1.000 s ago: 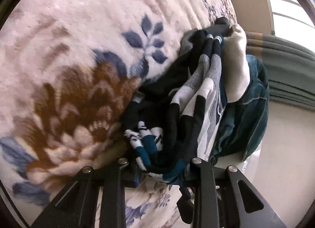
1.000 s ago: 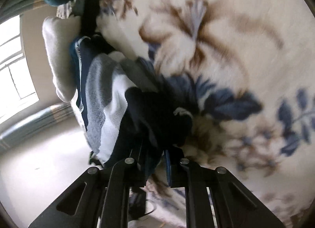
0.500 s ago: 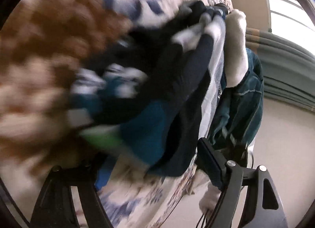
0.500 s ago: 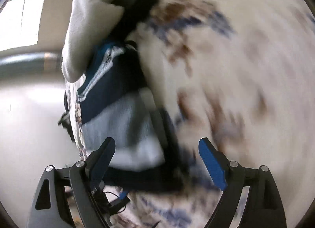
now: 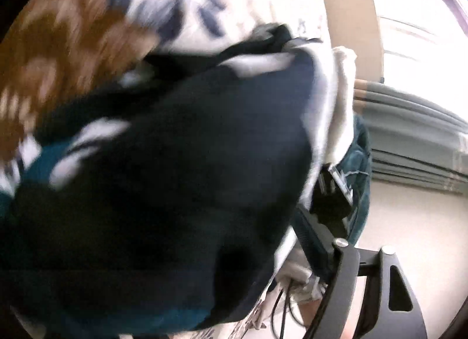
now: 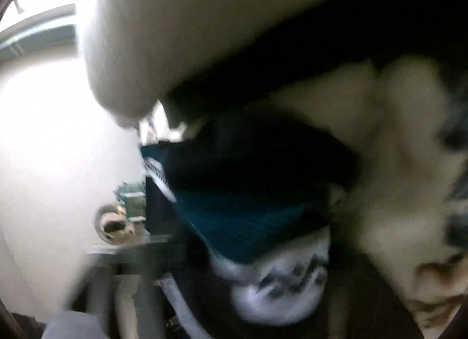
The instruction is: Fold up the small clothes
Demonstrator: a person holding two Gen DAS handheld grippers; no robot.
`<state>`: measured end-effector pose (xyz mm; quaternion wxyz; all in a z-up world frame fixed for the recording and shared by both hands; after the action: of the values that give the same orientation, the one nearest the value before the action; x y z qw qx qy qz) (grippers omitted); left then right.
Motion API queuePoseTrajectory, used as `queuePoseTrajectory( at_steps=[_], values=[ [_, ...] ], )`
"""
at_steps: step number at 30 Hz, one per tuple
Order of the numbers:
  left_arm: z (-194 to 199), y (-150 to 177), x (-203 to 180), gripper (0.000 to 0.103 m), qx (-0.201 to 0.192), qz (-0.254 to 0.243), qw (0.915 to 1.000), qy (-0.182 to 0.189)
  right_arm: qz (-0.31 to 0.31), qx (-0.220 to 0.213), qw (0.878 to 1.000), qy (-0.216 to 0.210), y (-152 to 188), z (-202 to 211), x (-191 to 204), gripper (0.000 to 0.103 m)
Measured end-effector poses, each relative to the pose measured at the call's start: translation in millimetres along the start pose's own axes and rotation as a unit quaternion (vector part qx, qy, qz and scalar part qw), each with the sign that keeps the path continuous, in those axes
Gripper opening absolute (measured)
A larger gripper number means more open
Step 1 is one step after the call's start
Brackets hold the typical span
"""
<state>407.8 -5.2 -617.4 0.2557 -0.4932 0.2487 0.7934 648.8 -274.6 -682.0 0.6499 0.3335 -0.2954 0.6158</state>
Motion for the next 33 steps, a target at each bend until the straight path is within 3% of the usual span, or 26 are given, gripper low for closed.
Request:
queuePoseTrajectory(
  at_steps=[3,6,10,12,14,15,17,18,19,21,22,24,26,27,30,33],
  values=[
    [11,-21,-17,0.050,0.014,-0.026,0.9995,-0.006,-0.029,-0.039,0.999,-0.001,13,16,0,0.023],
    [21,-47,-41,0.050,0.058,-0.056,0.9967,0.000,-0.062,-0.080,0.995,0.000,44,46,1,0.020],
    [26,-69,-70,0.051,0.148,-0.107,0.9830,-0.016,-0.137,-0.128,0.982,0.000,131,86,-5,0.020],
    [19,-74,-79,0.051,0.196,-0.141,0.9688,-0.055,-0.181,-0.143,0.973,-0.003,182,96,-8,0.020],
    [16,-66,-71,0.053,0.244,-0.188,0.9453,-0.107,-0.218,-0.156,0.963,0.007,250,95,-3,0.020],
    [15,-63,-64,0.053,0.260,-0.214,0.9293,-0.152,-0.233,-0.158,0.959,0.015,270,92,-4,0.020],
    [15,-58,-52,0.053,0.283,-0.232,0.9078,-0.205,-0.284,-0.138,0.949,0.016,304,76,-17,0.033],
    [21,-53,-49,0.054,0.281,-0.242,0.9005,-0.227,-0.299,-0.123,0.946,0.025,314,70,-26,0.036],
    [30,-47,-51,0.057,0.269,-0.252,0.8997,-0.234,-0.311,-0.105,0.944,0.044,324,65,-36,0.044],
    [56,-35,-59,0.087,0.231,-0.286,0.8904,-0.269,-0.304,-0.103,0.945,0.064,338,70,-41,0.053],
    [72,-27,-63,0.091,0.209,-0.306,0.8825,-0.289,-0.290,-0.106,0.948,0.082,343,79,-42,0.061],
    [99,-17,-73,0.094,0.168,-0.335,0.8663,-0.330,-0.261,-0.111,0.952,0.120,350,101,-42,0.071],
    [128,-5,-71,0.097,0.133,-0.347,0.8499,-0.374,-0.231,-0.119,0.950,0.171,355,127,-41,0.072],
    [136,-5,-64,0.099,0.120,-0.345,0.8458,-0.389,-0.221,-0.122,0.950,0.187,354,136,-41,0.072],
    [164,2,-24,0.099,0.090,-0.317,0.8308,-0.448,-0.186,-0.133,0.952,0.201,338,163,-36,0.072],
    [177,12,49,0.099,0.107,-0.266,0.8179,-0.499,-0.150,-0.125,0.962,0.191,283,149,-16,0.072]
  ],
)
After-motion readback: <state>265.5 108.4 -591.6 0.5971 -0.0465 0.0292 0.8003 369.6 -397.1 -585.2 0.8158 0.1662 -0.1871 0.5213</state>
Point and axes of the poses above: each gripper's, at about its wrist camera, not at the fingertips, and z roughly against the way its jaws point, x to its left, y to its underside, the point moved 5 cm from there along -z, roughly the way its jaws point, and after that the axes turned 5 degrees about y, right-handed, at the moved point
